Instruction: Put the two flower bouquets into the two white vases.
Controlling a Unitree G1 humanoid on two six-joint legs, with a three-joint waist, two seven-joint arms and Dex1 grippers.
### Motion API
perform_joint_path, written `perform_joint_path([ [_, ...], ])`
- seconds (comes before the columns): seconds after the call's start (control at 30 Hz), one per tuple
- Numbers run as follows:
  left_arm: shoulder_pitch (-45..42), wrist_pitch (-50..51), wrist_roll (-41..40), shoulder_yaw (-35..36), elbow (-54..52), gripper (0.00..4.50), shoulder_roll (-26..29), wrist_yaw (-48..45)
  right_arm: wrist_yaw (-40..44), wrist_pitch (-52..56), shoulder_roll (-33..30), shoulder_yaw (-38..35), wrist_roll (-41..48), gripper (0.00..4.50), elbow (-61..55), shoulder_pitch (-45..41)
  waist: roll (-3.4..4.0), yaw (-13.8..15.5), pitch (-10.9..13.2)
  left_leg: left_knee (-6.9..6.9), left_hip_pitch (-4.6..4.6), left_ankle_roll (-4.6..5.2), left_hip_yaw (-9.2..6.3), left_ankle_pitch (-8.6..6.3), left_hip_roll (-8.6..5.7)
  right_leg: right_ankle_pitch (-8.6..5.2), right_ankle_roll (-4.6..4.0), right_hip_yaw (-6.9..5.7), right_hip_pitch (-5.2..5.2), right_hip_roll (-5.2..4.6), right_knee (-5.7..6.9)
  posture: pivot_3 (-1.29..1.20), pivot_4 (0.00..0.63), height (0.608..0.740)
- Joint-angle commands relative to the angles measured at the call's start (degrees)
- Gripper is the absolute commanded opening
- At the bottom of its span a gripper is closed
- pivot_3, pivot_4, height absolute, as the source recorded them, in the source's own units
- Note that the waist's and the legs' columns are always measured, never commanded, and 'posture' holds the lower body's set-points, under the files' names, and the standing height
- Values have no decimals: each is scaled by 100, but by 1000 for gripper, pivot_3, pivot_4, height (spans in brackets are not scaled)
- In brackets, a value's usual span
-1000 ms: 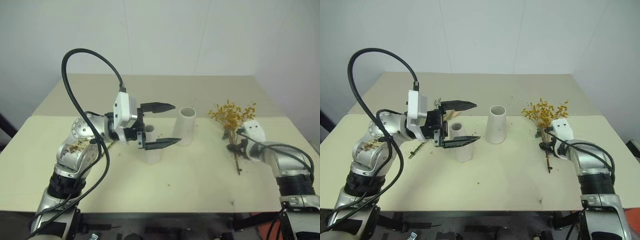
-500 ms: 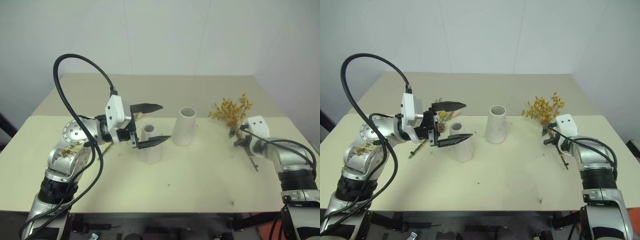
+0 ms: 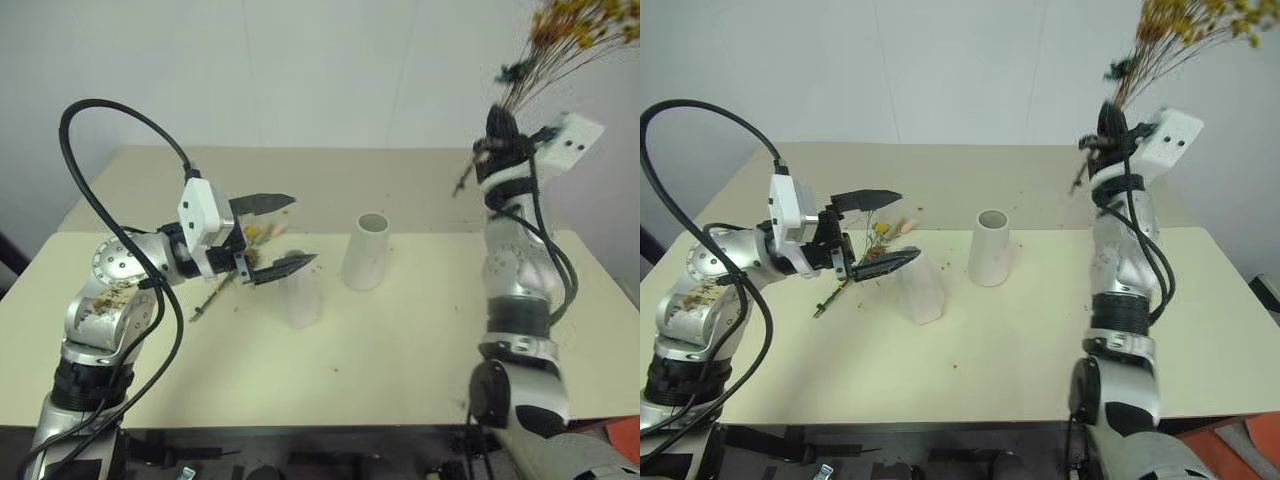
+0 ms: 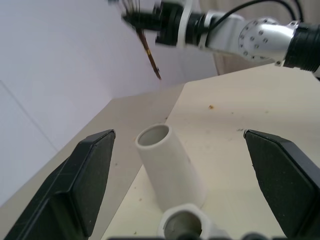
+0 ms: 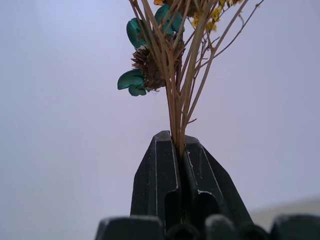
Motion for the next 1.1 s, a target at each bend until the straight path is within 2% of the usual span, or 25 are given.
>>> perform_joint_path([
  [0.03, 67, -36, -27, 242, -236, 4500, 131, 53, 515, -43, 209, 7, 569, 62, -154, -96, 1, -1, 0, 0, 1, 0, -1, 0, 1, 0, 0, -1, 0, 0, 0, 0, 150, 740],
  [0.37, 218, 2, -7, 261, -292, 4500, 260, 79, 1131, -464, 836, 691, 296, 62, -153, 425, 5, -30, 1, -1, 1, 0, -2, 0, 2, 1, -2, -2, -8, 2, 2, 0, 150, 740],
  [0.6, 204, 28, -9, 271, -260, 4500, 296, 100, 1392, -710, 884, 985, 26, 62, 111, 562, 6, -38, 2, -1, 2, 0, -2, 0, 2, 1, -2, -2, -8, 2, 2, 0, 150, 740],
  [0.77, 261, 50, -24, 261, -308, 4500, 312, 102, 1137, -1214, 911, 1136, -525, 62, 607, 668, 6, -42, 2, -1, 4, 0, -2, 0, 2, 1, -2, -2, -8, 3, 2, 0, 150, 740],
  [1.1, 516, 193, -220, 459, -572, 4500, 452, 52, 1279, -1702, 952, 1301, -756, 62, 891, 859, 7, -48, 2, -1, 3, -1, -3, 0, 3, 1, -3, -1, -10, 3, 2, 0, 150, 740],
])
